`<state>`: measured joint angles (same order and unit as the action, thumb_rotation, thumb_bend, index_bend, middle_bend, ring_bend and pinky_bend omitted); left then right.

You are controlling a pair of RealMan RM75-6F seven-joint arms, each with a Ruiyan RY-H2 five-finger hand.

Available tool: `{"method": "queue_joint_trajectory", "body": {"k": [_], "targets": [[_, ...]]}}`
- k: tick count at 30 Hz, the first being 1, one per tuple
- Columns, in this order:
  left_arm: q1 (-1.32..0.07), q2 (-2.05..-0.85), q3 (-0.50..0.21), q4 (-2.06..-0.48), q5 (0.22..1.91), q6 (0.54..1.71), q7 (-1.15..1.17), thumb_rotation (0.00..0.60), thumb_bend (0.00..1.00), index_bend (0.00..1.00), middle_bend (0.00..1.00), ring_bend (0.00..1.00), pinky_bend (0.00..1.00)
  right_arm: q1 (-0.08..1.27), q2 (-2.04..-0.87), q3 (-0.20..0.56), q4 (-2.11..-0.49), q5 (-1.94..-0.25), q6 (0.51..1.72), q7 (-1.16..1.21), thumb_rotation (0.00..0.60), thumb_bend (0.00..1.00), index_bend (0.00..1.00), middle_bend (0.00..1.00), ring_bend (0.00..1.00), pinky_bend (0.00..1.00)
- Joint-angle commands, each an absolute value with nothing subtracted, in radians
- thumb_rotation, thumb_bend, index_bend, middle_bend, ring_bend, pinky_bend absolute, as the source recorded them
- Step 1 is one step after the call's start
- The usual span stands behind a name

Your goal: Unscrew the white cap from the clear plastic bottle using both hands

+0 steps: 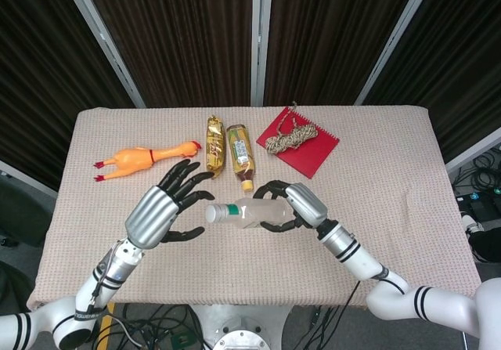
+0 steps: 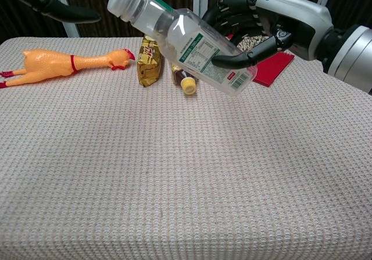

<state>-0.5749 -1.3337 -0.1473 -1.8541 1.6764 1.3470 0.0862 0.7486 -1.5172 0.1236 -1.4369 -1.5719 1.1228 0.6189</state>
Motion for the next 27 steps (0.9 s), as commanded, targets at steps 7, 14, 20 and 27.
{"method": "queue_joint_trajectory", "body": {"k": [7,14,20,27], "targets": [[-0.577,-1.335,-0.148,-1.851,1.671,1.339,0.084,0.6,0.22,0.37,0.13,0.02,0.01,0.749,-1.514,0.121,-1.438,-1.576,1.123,0.63,0.6,0.29,0.5,0.46,0.29,0.46],[-0.58,-1.335,-0.146,-1.852,1.668,1.329,0.084,0.6,0.22,0.38,0.13,0.02,0.01,0.75,-1.514,0.122,-1.441,-1.578,1.125,0.628,0.6,0.29,0.5,0.46,0.29,0.46],[-0.581,-1.34,-0.144,-1.848,1.671,1.328,0.083,0.6,0.23,0.4,0.13,0.02,0.01,0.75,-1.512,0.122,-1.445,-1.577,1.124,0.626,0.6,0.29,0.5,0.46,0.29,0.46],[-0.584,-1.341,-0.143,-1.844,1.679,1.328,0.076,0.6,0.29,0.44,0.13,0.02,0.01,0.75,-1.514,0.122,-1.446,-1.578,1.125,0.625,0.6,0.29,0.5,0.46,0.29,0.46]]}}
